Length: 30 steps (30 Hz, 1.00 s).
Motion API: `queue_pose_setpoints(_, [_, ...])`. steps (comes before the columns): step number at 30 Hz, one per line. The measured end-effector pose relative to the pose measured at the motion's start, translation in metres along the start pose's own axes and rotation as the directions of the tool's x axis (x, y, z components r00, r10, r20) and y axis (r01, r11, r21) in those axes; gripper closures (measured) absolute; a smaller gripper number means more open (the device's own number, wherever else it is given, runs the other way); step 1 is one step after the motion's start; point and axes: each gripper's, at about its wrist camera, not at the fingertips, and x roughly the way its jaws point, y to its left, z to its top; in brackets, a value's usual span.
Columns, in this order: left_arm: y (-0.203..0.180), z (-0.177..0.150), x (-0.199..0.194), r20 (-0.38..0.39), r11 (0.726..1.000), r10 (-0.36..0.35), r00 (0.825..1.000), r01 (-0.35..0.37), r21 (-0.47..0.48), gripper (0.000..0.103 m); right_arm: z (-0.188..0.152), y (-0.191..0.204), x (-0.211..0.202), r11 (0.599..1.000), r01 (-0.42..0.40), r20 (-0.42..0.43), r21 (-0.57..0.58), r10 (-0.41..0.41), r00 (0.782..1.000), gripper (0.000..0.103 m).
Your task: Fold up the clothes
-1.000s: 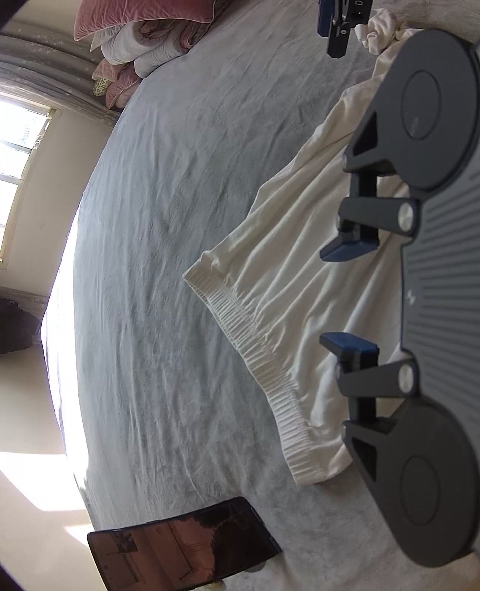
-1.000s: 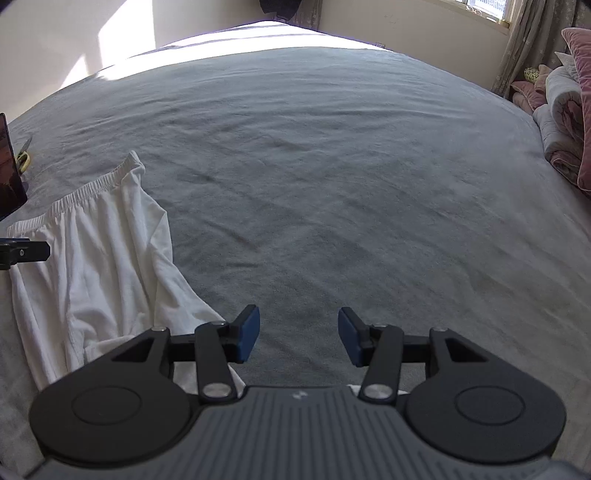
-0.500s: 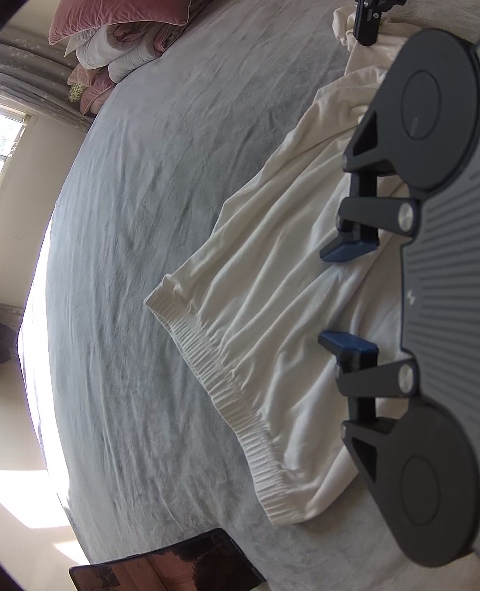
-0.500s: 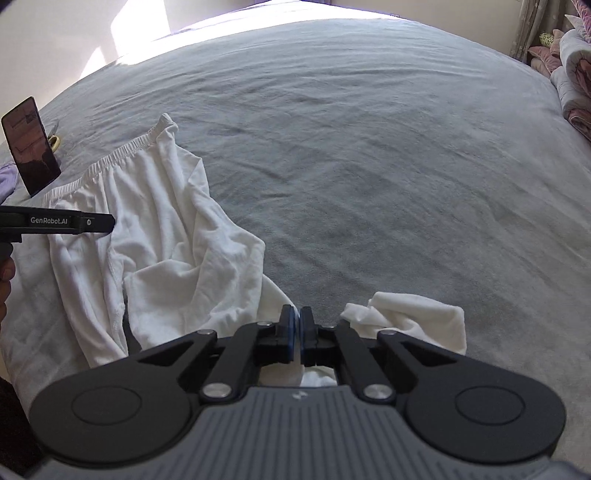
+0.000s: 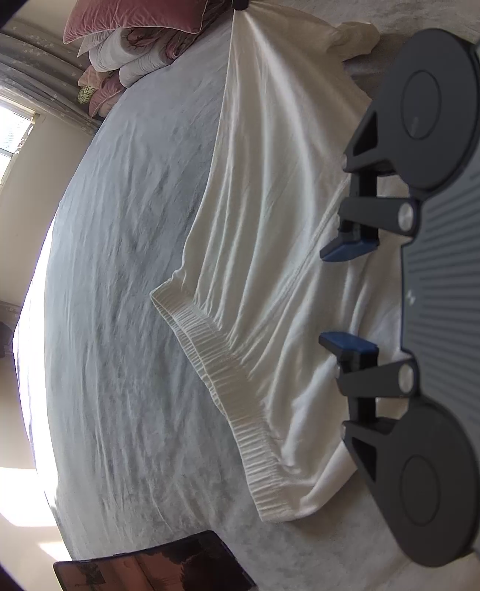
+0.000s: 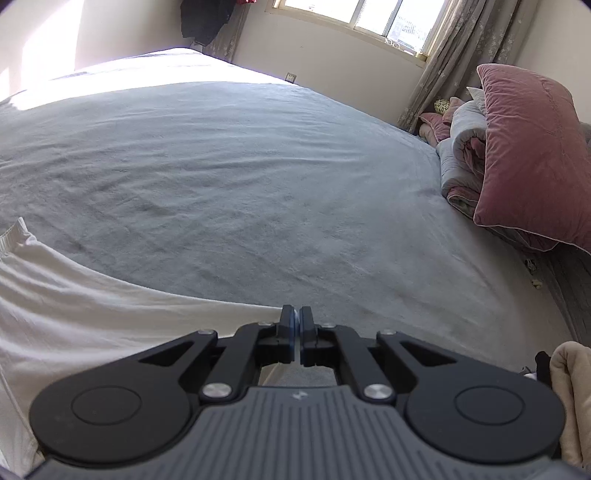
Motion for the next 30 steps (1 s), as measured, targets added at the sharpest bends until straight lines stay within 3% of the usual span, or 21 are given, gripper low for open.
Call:
queue_pose_setpoints(7, [0.009,0.003,0.001,-0.005,1.000,-0.016,1.000,0.016,-0.014,0.060,0.022,0.014,0.034,0.992,0.121,0.005,-0.030,-0.121,0.993,0.103])
queue_pose_setpoints(15, [0.018,0.007,0.001,-0.001,0.999,-0.029,1.000,0.029,-0.033,0.060,0.006,0.031,0.050,1.000,-0.006,-0.083,0.026,0.008,0.996,0.103])
queue_pose_setpoints(18, [0.021,0.008,0.000,0.001,0.999,-0.030,1.000,0.030,-0.039,0.060,-0.001,0.036,0.047,0.999,-0.039,-0.109,0.018,0.041,0.993,0.091])
queue_pose_setpoints(22, [0.025,0.008,-0.004,0.011,0.998,-0.024,1.000,0.025,-0.052,0.060,-0.011,0.033,0.039,0.996,-0.083,-0.130,0.032,0.086,0.988,0.085])
queue_pose_setpoints(25, [0.029,0.011,-0.010,0.018,0.997,-0.028,0.999,0.029,-0.066,0.060,-0.019,0.025,0.032,0.994,-0.103,-0.132,0.039,0.108,0.985,0.063])
queue_pose_setpoints(30, [0.024,0.036,0.006,0.048,1.000,0.018,0.999,-0.019,0.007,0.051,-0.031,-0.002,0.024,0.989,-0.139,-0.137,0.059,0.146,0.980,0.062])
